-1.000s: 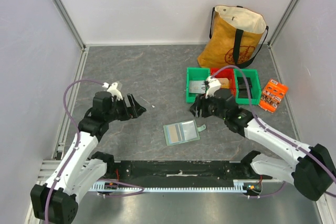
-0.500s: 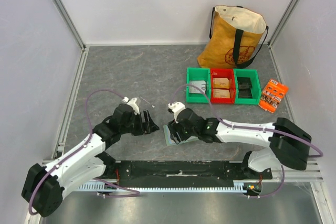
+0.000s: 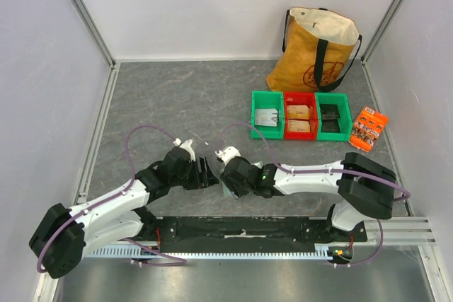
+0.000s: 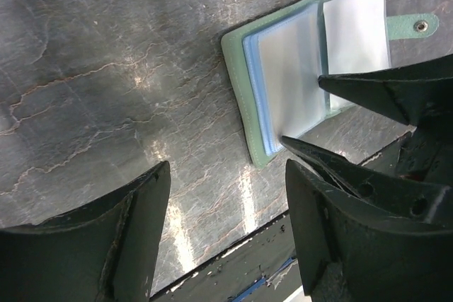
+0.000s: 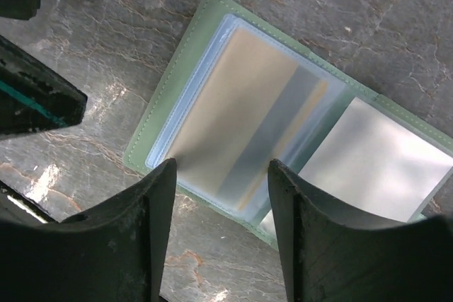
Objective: Take the credit cards out of the card holder
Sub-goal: Remove the credit card from the card holder.
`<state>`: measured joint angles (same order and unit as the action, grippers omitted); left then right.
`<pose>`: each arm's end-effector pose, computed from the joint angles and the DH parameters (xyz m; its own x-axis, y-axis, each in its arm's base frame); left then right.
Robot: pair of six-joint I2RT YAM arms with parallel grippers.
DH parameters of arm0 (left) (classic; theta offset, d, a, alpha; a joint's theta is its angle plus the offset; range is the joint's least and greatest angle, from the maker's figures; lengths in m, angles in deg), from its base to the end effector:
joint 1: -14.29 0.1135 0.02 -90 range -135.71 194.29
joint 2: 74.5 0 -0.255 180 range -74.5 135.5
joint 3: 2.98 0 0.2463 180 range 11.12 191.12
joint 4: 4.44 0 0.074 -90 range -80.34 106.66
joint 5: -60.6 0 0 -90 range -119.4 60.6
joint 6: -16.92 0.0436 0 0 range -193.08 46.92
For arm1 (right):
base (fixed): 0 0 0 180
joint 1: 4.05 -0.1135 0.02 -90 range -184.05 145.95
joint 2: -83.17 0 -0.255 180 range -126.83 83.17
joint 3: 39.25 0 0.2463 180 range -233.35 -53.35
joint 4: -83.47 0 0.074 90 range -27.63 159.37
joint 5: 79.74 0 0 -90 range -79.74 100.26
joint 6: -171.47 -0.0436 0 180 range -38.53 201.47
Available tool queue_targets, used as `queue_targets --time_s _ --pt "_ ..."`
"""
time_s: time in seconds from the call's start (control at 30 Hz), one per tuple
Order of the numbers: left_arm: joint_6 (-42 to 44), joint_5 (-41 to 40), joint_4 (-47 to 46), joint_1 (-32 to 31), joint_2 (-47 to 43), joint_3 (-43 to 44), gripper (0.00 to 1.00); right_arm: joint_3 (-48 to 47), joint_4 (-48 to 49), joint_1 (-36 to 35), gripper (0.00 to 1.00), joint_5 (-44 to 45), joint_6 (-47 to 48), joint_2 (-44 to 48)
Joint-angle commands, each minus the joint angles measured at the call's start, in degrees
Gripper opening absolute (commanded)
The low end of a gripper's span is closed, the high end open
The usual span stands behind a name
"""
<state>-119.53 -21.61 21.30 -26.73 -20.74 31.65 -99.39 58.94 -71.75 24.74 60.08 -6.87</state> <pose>0.1357 -0.1259 0.1558 -0.8906 -0.1771 -0.4190 0.1122 0.8072 -0.5795 0.1244 0.2746 0.1512 -0.5940 -0.5177 -0.6158 -0.6702 0.7419 0.0228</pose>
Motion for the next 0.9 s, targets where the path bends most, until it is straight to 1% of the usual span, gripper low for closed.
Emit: queue_targets --time_s 0.0,0.07,0.3,0.4,0.43,0.53,0.7,0.87 --pt "-2.23 -1.55 -3.29 -0.82 0.30 0.03 0.72 -2.12 -0.90 -0.50 0.55 2.57 -0.06 -1.63" --pt "-2.41 -1.64 -3.29 -1.35 0.30 -0.06 0.72 -2.12 -1.08 -0.50 0.42 2.40 0.12 -1.54" --pt "-3.11 -1.73 -3.38 -2.14 -0.67 0.03 0.72 -1.25 -0.20 0.64 0.16 1.87 0.38 0.22" --pt "-3.20 -1.46 -3.46 -2.49 -0.76 0.82 0.72 0.16 1.55 2.39 0.03 -0.41 -0.23 0.39" --pt "-3.38 -1.46 -3.46 -2.67 -0.76 1.17 0.71 0.86 2.52 3.27 0.00 -1.81 -0.58 0.65" --pt "-3.90 -1.11 -4.34 -2.84 -0.93 1.53 0.71 4.19 7.43 6.25 0.00 -8.65 -1.72 2.76" --pt "-5.31 -0.06 -8.55 -3.19 -0.85 1.61 0.70 11.93 19.64 13.90 0.00 -23.15 -6.02 6.19" --pt "-6.10 -0.67 -13.83 -3.55 1.17 1.96 0.64 17.03 29.84 18.39 0.00 -33.10 -10.51 6.28"
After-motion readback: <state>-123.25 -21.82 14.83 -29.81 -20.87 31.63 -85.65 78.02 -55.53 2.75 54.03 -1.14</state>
